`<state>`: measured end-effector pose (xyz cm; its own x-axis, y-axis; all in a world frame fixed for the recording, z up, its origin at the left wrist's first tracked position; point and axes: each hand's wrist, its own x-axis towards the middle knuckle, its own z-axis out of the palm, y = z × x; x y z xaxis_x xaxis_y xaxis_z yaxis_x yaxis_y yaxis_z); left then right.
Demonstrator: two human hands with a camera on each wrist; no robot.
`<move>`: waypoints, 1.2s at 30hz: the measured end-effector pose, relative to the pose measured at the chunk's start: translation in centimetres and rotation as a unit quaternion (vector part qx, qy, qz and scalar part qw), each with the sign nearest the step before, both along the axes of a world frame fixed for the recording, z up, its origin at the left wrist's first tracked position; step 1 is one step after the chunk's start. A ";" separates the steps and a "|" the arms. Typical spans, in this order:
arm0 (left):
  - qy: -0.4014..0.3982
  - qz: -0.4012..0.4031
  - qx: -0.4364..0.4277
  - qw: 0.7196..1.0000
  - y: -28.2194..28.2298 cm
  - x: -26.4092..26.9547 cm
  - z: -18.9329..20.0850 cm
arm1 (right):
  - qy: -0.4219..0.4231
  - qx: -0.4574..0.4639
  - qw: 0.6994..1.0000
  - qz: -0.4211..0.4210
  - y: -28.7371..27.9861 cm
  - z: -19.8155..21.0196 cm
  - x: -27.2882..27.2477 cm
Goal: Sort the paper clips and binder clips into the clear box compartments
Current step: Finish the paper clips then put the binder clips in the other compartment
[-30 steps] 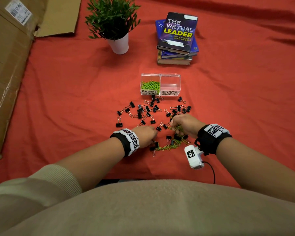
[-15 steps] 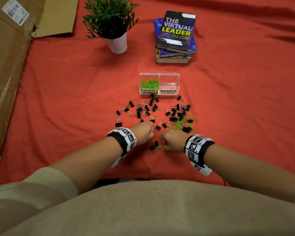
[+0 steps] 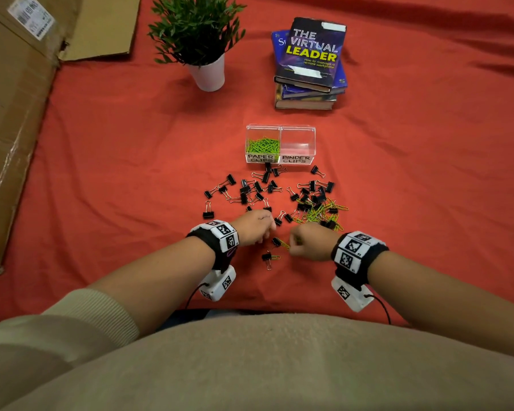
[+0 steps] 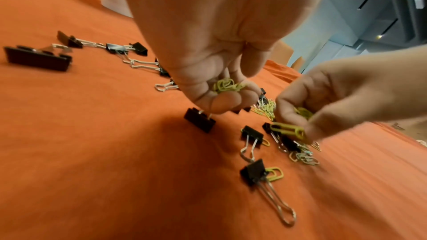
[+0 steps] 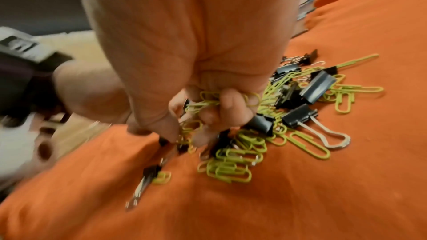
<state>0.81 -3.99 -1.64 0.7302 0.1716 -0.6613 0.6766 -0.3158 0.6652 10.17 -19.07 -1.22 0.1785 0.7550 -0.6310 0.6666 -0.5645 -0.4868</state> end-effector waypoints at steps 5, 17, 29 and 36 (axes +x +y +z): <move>-0.064 -0.156 0.161 0.972 -1.1 -0.3 -0.8 | 0.093 0.024 0.983 -0.153 -0.4 1.4 2.5; -0.086 -0.273 0.271 0.919 -0.3 -1.2 -1.1 | 0.358 0.057 0.818 -0.447 -1.5 1.3 4.0; -0.092 -0.305 0.325 0.891 -2.1 -0.1 -1.2 | 0.280 0.039 0.873 -0.398 -1.4 1.1 3.8; -0.092 -0.241 0.263 0.930 -2.0 -0.2 -0.9 | -0.142 -0.042 0.981 -0.125 0.8 0.5 2.4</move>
<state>0.58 -5.98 -2.50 0.8988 0.0587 -0.4345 0.2616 -0.8671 0.4240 12.53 -18.22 -0.74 0.5292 0.6123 -0.5874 0.6038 -0.7581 -0.2462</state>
